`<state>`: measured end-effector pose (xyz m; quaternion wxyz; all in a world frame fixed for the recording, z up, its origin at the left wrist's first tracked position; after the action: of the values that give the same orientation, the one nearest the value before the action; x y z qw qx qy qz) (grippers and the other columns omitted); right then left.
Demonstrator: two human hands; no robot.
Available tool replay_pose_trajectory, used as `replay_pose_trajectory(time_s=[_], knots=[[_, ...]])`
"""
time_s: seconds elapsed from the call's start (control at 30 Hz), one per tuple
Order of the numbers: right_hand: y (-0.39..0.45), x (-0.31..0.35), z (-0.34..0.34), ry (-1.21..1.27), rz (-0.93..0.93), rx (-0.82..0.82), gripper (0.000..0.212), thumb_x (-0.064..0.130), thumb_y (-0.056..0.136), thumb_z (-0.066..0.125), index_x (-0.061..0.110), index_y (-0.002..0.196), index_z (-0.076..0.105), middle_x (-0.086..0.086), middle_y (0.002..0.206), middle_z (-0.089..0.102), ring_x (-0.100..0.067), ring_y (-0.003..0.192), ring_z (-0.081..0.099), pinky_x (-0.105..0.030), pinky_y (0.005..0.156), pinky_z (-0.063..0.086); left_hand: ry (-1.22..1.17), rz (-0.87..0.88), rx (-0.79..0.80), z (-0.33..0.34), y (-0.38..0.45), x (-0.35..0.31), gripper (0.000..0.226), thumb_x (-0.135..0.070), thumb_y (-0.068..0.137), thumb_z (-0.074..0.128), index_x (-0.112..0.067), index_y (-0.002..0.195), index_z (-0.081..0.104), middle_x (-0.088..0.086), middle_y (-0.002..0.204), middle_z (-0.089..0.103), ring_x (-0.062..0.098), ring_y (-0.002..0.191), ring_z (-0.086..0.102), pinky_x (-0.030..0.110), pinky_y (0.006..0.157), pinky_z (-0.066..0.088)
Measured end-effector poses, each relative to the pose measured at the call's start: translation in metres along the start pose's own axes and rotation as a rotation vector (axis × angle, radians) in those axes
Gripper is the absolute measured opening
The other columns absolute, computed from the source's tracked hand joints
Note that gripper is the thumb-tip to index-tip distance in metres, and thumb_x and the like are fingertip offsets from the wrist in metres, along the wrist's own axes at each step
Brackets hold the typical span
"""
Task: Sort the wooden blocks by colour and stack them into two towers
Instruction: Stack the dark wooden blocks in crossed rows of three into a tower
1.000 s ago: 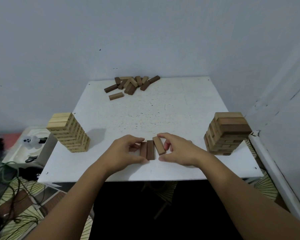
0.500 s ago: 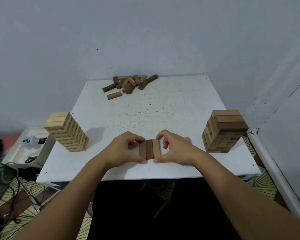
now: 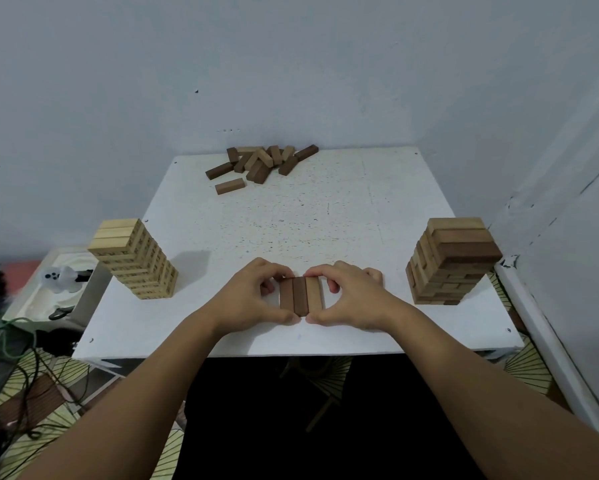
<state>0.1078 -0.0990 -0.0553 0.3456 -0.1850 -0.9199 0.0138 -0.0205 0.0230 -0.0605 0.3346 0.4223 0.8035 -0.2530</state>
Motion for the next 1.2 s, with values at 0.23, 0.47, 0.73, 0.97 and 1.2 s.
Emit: replay_pose_trajectory(time_s=[0.23, 0.47, 0.73, 0.97, 1.2], knots=[[-0.001, 0.008, -0.001, -0.006, -0.009, -0.049, 0.068, 0.061, 0.07, 0.078, 0.057, 0.13, 0.045, 0.012, 0.096, 0.049, -0.001, 0.096, 0.05, -0.037, 0.101, 0.023, -0.005, 0.041, -0.053, -0.004, -0.005, -0.008, 0.066, -0.032, 0.059, 0.1, -0.041, 0.116, 0.068, -0.012, 0.114, 0.058, 0.005, 0.096, 0.058, 0.022, 0.086, 0.047], [0.0, 0.06, -0.053, -0.076, -0.201, -0.137, 0.071, 0.05, 0.071, 0.082, 0.047, 0.135, 0.049, 0.01, 0.103, 0.042, -0.015, 0.103, 0.036, -0.034, 0.093, 0.035, 0.054, 0.17, -0.153, -0.052, -0.015, -0.056, 0.071, -0.05, 0.059, 0.093, -0.043, 0.124, 0.064, -0.019, 0.116, 0.055, 0.011, 0.102, 0.059, 0.03, 0.091, 0.054], [-0.016, 0.099, -0.147, -0.327, -0.314, -0.377, 0.068, 0.059, 0.068, 0.079, 0.048, 0.13, 0.053, 0.007, 0.125, 0.03, -0.015, 0.113, 0.022, -0.029, 0.1, 0.014, 0.104, 0.291, -0.293, -0.095, -0.012, -0.143, 0.067, -0.031, 0.062, 0.099, -0.04, 0.12, 0.066, -0.017, 0.117, 0.057, 0.008, 0.099, 0.059, 0.026, 0.087, 0.052], [-0.051, 0.048, -0.199, -0.316, -0.197, -0.403, 0.067, 0.06, 0.07, 0.078, 0.054, 0.131, 0.05, 0.011, 0.127, 0.029, -0.007, 0.114, 0.015, -0.035, 0.115, 0.005, 0.116, 0.343, -0.231, -0.053, 0.02, -0.202, 0.065, -0.036, 0.063, 0.098, -0.04, 0.119, 0.066, -0.017, 0.114, 0.057, 0.007, 0.099, 0.059, 0.023, 0.081, 0.048], [-0.092, -0.033, -0.224, -0.18, 0.005, -0.272, 0.066, 0.057, 0.075, 0.08, 0.058, 0.132, 0.047, 0.008, 0.135, 0.033, -0.015, 0.126, 0.023, -0.034, 0.104, 0.015, 0.112, 0.365, -0.073, 0.017, 0.05, -0.252, 0.059, -0.039, 0.066, 0.096, -0.038, 0.117, 0.066, -0.014, 0.115, 0.06, 0.006, 0.102, 0.059, 0.017, 0.079, 0.045]])
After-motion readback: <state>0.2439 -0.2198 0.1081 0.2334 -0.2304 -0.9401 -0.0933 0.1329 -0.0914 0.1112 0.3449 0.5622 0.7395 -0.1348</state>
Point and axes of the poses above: each hand's wrist, its own y-axis towards the middle knuckle, its own z-axis out of the palm, x = y × z, the point moved 10 cm from there along y, towards the middle knuckle
